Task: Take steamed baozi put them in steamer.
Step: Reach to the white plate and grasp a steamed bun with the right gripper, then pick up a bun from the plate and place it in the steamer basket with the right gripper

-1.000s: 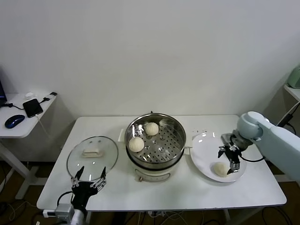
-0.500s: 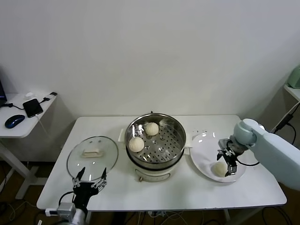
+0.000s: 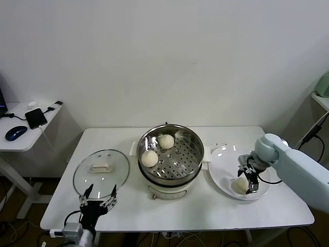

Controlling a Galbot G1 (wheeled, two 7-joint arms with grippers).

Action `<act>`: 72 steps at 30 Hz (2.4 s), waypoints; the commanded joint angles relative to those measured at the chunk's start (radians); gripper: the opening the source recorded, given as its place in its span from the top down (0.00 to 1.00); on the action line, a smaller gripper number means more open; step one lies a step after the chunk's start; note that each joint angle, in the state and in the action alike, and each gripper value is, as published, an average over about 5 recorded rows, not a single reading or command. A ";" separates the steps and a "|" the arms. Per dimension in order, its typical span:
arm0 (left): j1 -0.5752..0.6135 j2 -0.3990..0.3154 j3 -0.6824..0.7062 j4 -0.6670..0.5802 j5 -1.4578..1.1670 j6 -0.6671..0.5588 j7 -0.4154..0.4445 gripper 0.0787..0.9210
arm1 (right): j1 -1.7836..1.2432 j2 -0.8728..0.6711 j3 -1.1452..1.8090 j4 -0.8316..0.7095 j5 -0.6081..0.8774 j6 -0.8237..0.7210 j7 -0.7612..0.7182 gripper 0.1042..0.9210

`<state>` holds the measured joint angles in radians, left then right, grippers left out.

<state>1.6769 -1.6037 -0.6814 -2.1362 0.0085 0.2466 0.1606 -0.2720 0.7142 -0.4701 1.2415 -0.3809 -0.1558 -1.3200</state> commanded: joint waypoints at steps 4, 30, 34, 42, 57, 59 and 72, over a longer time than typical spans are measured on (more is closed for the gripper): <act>0.000 0.000 0.000 0.003 0.002 -0.001 -0.001 0.12 | -0.008 0.006 0.007 -0.008 -0.006 -0.003 0.008 0.23; -0.025 -0.008 -0.003 0.012 0.045 -0.019 -0.031 0.12 | 0.893 0.138 -0.563 -0.024 0.538 -0.025 -0.050 0.49; -0.026 -0.011 -0.007 0.000 0.047 -0.022 -0.035 0.12 | 1.020 0.252 -0.712 -0.059 0.744 0.149 -0.031 0.49; -0.022 -0.025 -0.008 -0.018 0.048 -0.025 -0.039 0.12 | 1.079 0.387 -0.929 -0.052 0.773 0.588 0.017 0.49; -0.020 -0.038 0.000 -0.032 0.045 -0.023 -0.044 0.12 | 0.870 0.517 -0.871 0.024 0.297 0.877 0.064 0.49; -0.023 -0.038 -0.001 -0.030 0.043 -0.023 -0.044 0.12 | 0.841 0.530 -0.853 0.029 0.256 0.878 0.072 0.49; -0.037 -0.034 0.000 -0.018 0.039 -0.020 -0.042 0.12 | 0.742 0.603 -0.812 0.022 0.209 0.860 0.087 0.49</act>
<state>1.6433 -1.6091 -0.6819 -2.1594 0.0482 0.2258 0.1185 0.5315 1.2594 -1.2919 1.2616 -0.0821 0.6502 -1.2480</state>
